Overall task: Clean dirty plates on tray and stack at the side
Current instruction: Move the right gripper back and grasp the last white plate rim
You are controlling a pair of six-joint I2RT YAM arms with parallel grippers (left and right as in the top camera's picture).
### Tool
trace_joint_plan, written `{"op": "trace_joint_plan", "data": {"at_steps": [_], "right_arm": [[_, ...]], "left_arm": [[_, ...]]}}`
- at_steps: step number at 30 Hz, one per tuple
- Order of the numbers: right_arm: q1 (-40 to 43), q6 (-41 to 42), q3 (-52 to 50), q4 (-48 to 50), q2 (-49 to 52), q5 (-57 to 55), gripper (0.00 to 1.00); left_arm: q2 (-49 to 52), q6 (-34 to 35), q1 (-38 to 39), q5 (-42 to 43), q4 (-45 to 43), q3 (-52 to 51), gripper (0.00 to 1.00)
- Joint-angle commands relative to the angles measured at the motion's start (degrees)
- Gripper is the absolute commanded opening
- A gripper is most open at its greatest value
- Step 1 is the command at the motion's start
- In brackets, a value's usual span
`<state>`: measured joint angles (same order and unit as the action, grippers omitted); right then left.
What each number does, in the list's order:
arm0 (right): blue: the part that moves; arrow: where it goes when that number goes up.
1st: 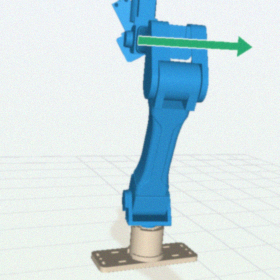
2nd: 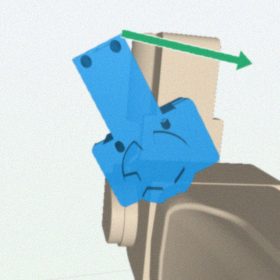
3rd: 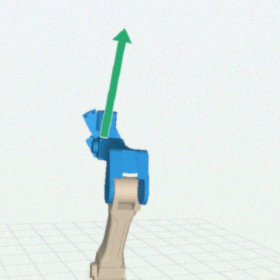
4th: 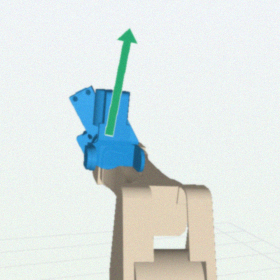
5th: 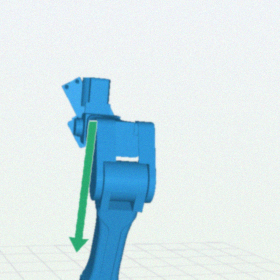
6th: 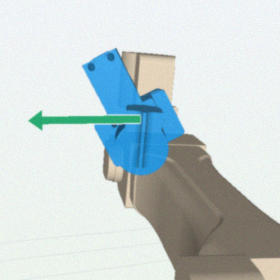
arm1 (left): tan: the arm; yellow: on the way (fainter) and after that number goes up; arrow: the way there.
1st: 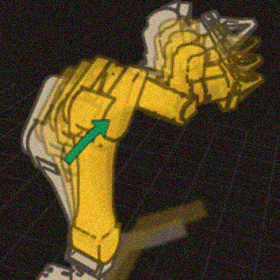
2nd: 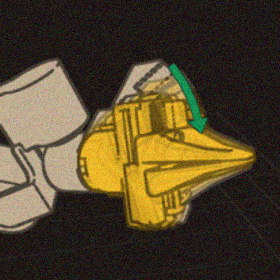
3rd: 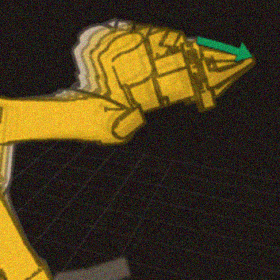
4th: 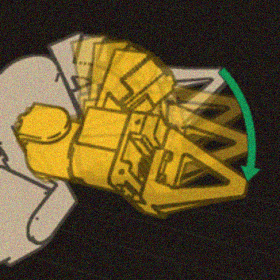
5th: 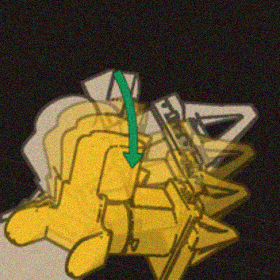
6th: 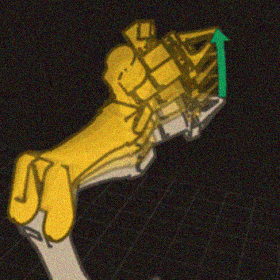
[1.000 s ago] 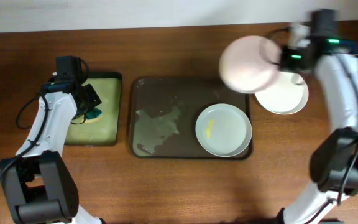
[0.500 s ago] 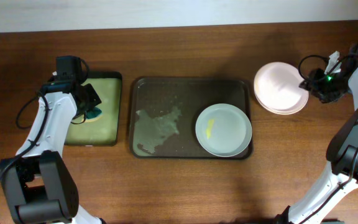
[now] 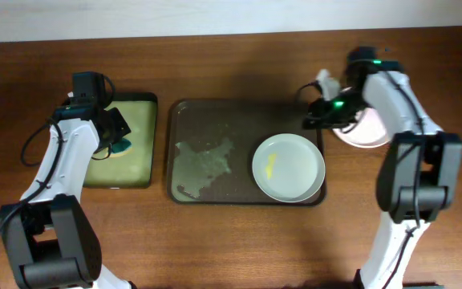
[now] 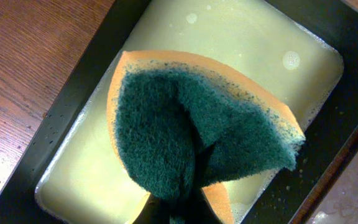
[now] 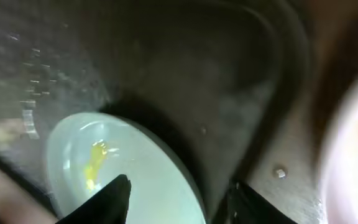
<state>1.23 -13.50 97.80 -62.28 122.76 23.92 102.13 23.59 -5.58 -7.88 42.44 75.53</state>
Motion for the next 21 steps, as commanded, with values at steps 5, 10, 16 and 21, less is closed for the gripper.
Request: {"op": "trace_joint_plan", "data": {"at_steps": [5,10,16,21], "right_arm": [[-8.3,0.4,-0.2,1.8,0.9,-20.7,0.57],[-8.3,0.3,-1.3,-4.5,0.9,-18.0,0.53],[-8.3,-1.1,-5.9,-3.7,0.9,-15.6,0.53],[-8.3,-1.0,-9.5,-0.2,0.9,-11.3,0.34]], "left_arm": [[0.2,-0.3,-0.2,0.2,-0.2,-0.3,0.0],[0.2,-0.3,-0.2,0.2,-0.2,-0.3,0.0],[0.2,-0.3,-0.2,0.2,-0.2,-0.3,0.0],[0.2,-0.3,-0.2,0.2,-0.3,-0.3,0.0]]}}
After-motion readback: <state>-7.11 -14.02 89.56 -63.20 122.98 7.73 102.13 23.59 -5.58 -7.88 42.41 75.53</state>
